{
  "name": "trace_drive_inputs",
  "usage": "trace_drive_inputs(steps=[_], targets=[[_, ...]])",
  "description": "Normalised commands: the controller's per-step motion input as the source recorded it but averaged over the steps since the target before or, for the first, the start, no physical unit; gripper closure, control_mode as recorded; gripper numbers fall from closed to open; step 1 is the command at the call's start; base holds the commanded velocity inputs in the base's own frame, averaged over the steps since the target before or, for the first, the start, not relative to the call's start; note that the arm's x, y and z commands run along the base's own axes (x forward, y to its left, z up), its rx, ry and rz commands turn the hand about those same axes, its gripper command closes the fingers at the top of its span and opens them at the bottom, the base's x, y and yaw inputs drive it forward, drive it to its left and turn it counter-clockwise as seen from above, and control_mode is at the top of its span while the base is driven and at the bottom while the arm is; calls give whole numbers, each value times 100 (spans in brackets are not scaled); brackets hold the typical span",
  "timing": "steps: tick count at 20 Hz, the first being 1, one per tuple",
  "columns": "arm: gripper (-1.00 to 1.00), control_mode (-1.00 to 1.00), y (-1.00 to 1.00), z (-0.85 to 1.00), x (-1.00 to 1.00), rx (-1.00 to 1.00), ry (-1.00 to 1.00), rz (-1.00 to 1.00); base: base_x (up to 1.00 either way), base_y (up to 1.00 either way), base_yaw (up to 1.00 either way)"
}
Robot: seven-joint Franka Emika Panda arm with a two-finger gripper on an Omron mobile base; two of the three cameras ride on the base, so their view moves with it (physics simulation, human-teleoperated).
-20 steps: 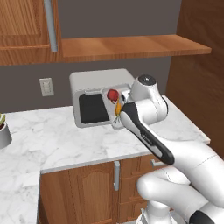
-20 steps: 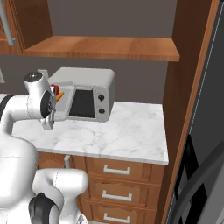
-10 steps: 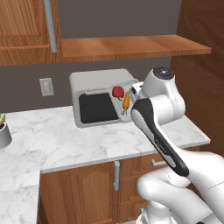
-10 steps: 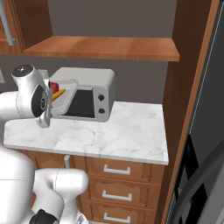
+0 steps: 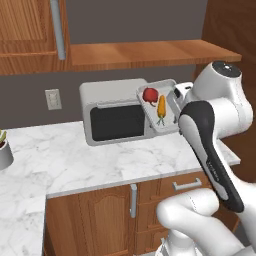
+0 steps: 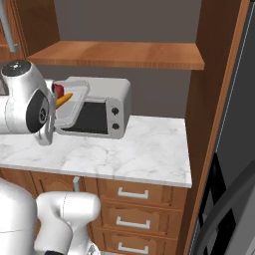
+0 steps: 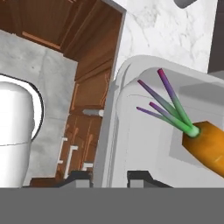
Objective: Take the carrot and bell pepper out of the freezer and place them in the tupperware container on the counter. Then put the tupperware containing the vegetables back in the freezer.
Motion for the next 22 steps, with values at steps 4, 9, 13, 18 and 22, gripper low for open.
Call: trace_drive_inputs(steps=[4,9,13,18,22], targets=[[100,-100,-18,45,-77,0,-2,0,0,0,0],[100,-100,-16,41,-68,0,-5,-1,0,0,0],[100,-100,-9,23,-27,2,-1,0,0,0,0],[100,-100,-1,1,0,1,1,0,0,0,0],[100,-100,0,0,0,0,1,0,0,0,0]])
